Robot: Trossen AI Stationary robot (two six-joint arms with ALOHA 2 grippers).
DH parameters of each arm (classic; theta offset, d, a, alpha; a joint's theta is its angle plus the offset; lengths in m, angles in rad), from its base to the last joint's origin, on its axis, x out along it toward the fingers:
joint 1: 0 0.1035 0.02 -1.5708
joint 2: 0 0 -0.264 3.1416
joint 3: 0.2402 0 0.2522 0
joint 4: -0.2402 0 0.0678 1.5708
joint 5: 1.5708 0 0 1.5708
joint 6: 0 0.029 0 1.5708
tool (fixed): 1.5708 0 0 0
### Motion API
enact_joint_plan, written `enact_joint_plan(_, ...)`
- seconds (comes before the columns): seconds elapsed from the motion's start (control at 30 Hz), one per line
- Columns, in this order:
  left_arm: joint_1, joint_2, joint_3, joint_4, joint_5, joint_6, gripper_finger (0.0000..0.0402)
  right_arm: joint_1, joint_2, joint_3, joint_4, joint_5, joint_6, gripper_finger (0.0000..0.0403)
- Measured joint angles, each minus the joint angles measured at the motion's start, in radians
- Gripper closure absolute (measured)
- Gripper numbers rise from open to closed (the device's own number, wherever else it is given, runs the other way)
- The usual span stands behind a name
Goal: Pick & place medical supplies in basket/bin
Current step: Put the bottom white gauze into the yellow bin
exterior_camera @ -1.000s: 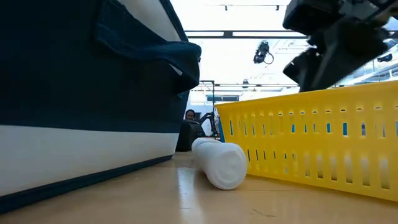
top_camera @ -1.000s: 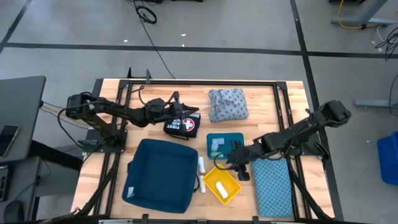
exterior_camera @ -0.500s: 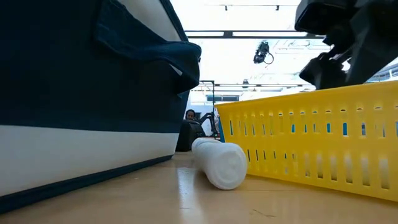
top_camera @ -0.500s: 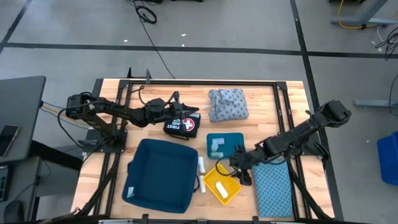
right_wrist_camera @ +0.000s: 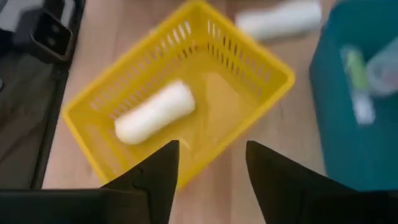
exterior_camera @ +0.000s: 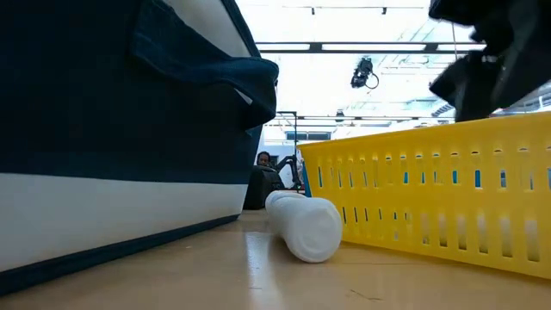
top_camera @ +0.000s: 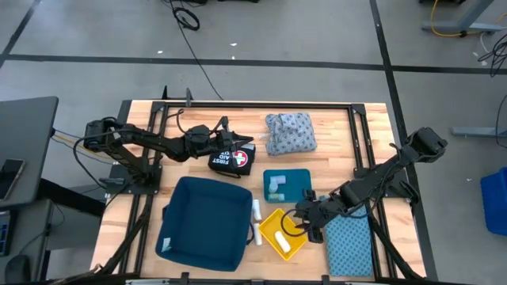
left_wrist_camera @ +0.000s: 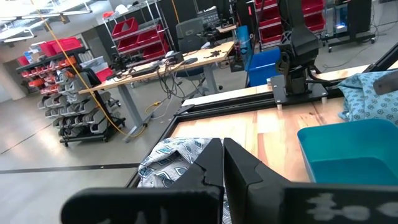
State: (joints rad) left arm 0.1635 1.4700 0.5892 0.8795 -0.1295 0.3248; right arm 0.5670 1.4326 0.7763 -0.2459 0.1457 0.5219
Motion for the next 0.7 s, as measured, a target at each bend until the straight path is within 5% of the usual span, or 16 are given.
enact_joint_plan(0.13,0.000,0.000,0.000,0.000,0.000,-0.001,0.0402,0.025,0.000,0.033,0.008,0.030,-0.034,0.0248)
enact_joint_plan(0.37,0.000,0.000,0.000,0.000,0.000,-0.007,0.0402,0.065,0.000,0.044,0.041,-0.025,-0.051,0.0390)
enact_joint_plan(0.7,0.000,0.000,0.000,0.000,0.000,-0.010,0.0402,0.091,0.054,0.044,0.135,-0.108,-0.056,0.0400)
